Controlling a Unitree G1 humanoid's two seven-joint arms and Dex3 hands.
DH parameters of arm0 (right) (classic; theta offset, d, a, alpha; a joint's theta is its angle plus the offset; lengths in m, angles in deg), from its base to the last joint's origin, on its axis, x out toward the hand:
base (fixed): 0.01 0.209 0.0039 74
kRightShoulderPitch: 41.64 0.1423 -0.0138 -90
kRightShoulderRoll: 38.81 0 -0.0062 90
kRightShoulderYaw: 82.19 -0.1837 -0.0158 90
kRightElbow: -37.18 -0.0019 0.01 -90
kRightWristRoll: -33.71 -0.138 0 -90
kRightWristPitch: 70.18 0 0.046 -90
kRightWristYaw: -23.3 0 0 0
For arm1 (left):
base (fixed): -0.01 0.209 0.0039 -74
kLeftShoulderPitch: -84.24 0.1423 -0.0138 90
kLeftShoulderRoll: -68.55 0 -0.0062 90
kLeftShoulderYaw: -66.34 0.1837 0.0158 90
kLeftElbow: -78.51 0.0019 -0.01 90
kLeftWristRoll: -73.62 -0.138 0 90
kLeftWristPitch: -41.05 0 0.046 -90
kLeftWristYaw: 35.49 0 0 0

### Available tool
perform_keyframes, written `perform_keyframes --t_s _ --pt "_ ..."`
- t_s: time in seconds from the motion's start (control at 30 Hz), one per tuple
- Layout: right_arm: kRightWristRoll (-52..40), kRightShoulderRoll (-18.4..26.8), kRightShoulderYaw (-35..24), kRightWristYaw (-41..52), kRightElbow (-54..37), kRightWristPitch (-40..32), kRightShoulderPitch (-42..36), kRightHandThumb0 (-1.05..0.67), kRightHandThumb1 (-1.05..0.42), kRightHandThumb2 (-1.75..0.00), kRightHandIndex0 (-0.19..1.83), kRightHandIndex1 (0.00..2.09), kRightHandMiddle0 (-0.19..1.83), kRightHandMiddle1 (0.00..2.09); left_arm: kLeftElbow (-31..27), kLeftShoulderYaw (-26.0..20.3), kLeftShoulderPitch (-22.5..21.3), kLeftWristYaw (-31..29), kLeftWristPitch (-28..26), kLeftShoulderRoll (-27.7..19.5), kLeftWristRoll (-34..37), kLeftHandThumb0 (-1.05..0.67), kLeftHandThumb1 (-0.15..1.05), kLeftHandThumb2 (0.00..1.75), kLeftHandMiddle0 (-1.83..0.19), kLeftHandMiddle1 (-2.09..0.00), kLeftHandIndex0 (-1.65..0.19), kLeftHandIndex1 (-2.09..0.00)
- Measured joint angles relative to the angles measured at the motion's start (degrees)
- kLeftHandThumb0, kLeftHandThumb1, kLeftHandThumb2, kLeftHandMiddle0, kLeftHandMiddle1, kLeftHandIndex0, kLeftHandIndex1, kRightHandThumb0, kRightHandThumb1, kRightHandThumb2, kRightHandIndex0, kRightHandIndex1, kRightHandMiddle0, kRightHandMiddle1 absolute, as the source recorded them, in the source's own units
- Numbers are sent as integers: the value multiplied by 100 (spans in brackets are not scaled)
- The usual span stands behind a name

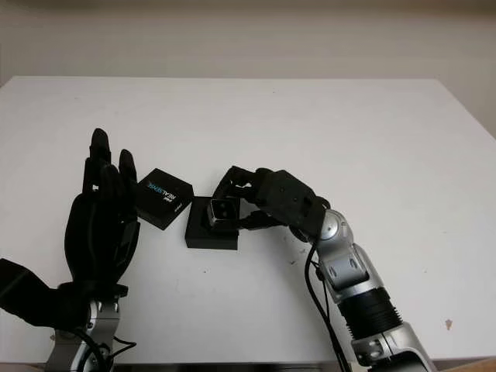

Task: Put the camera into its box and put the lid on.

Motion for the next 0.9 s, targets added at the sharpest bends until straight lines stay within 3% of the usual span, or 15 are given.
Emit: perform_keyframes --t_s 0.5,0.9 --pt "14 -142 -14 -147 29 2 -53 -40 -95 -5 37 6 27 187 2 21 21 35 27 29 -10 -73 105 56 19 -4 19 -2" --pt "94 -378 7 -563 122 413 -333 -43 -95 -5 41 8 28 189 6 28 20 37 38 29 -25 -73 105 55 19 -4 19 -1"
